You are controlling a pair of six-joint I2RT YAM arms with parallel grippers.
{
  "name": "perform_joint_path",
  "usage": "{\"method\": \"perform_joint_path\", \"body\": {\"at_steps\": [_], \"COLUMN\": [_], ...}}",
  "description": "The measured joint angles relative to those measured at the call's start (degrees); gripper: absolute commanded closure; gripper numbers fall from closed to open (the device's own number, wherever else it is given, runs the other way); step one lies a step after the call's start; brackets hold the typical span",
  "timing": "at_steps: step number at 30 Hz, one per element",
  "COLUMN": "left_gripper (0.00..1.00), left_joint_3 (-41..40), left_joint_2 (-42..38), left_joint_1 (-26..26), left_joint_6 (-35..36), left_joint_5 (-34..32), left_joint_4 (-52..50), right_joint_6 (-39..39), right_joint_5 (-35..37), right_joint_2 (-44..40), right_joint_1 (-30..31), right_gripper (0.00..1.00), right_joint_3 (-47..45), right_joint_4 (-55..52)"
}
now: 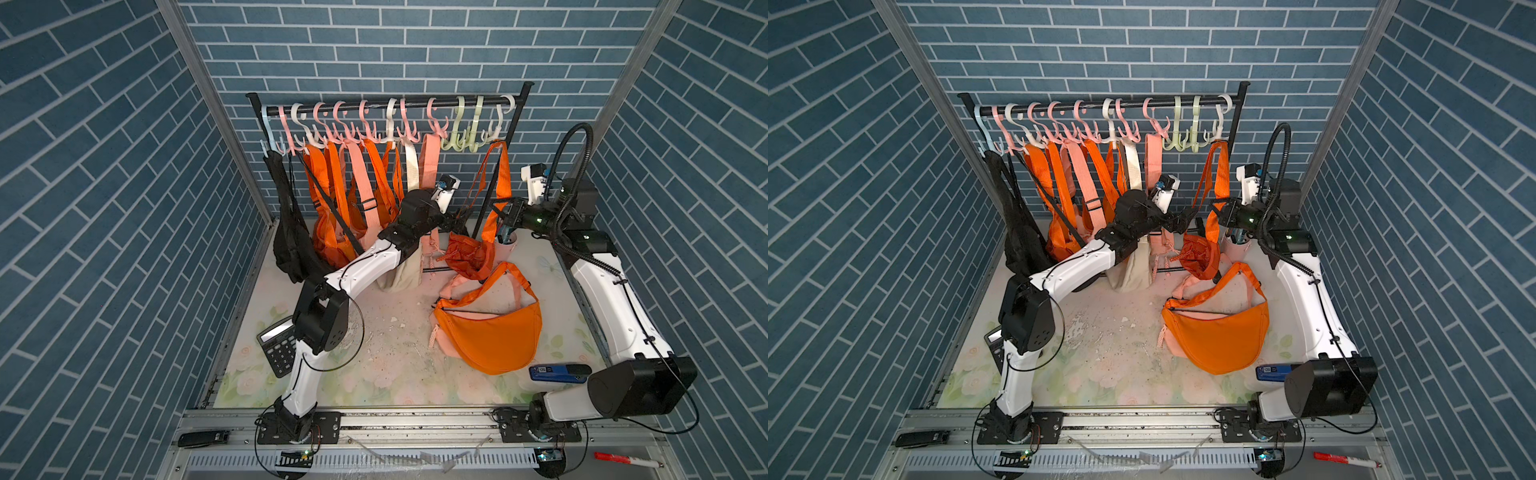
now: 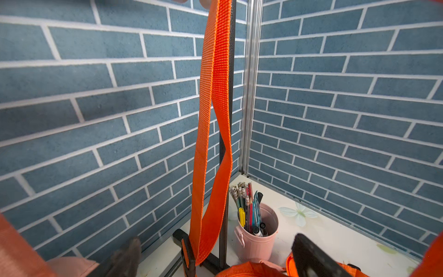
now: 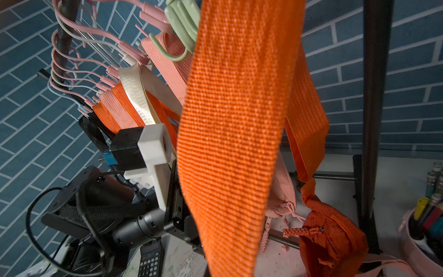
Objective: Take the bag off the hook
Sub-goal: Pick up the bag from the hook.
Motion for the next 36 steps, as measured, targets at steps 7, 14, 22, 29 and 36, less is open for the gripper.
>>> {"method": "perform_joint_path", "body": {"at_steps": [7, 14, 22, 29, 36], "left_gripper": [0.01, 0.04, 0.17, 0.41, 0.85], "left_joint_3": [7.56, 15.5, 22.16, 25.2, 27.23], "left_joint_2": [6.54, 12.98, 18.64, 21.46, 24.02], "left_joint_1": [0.2, 0.2, 0.17, -0.48, -1.01], "left_joint_6": [-1.64, -2.84, -5.73, -6.95, -7.87], "left_joint_5": [2.23, 2.84, 2.54, 1.22, 0.39], "left_joint_4": [1.29, 1.92, 2.08, 2.38, 3.13], "right_joint_6": [0.5, 1.97, 3.43, 4.55, 4.55], "right_joint_5": [-1.14, -2.08, -2.75, -3.32, -3.41], "right_joint_2": [-0.09, -0.37, -1.6, -2.67, -2.67], "right_joint_1": [0.0, 0.02, 0.04, 0.22, 0.28], "right_gripper": [1.0, 1.0, 1.0, 1.0, 1.0], "right_joint_3": [-0.92, -3.26, -5.14, -6.12, -6.12], "right_joint_4": [1.29, 3.67, 5.73, 7.04, 7.06]}}
